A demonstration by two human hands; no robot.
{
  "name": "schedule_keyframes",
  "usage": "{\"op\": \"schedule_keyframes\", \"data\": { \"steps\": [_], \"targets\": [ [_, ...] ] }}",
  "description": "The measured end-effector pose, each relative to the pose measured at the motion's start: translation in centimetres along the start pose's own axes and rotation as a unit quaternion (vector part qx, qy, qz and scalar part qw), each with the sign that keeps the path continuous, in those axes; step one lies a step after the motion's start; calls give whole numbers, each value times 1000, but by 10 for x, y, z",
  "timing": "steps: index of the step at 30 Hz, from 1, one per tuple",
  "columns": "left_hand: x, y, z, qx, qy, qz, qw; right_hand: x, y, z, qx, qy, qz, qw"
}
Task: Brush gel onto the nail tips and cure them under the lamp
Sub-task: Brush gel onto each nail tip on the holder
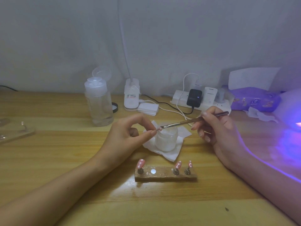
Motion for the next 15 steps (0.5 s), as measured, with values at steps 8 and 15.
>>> {"op": "schedule_keyframes", "data": {
  "steps": [8,15],
  "targets": [
    [0,1,0,-2,8,14,1000,2,1,-2,2,4,-2,1000],
    [4,1,1,-2,23,37,999,3,2,-2,9,9,4,1000]
  ]
}}
Point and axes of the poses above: each hand's wrist, its own y-axis away from the middle knuckle, its own z-axis out of the back of the hand, x = y × z, the point moved 6 cm from there along -y, towards the middle knuckle, and after that the axes turned 9 degrees about y, right-handed, at the moved point
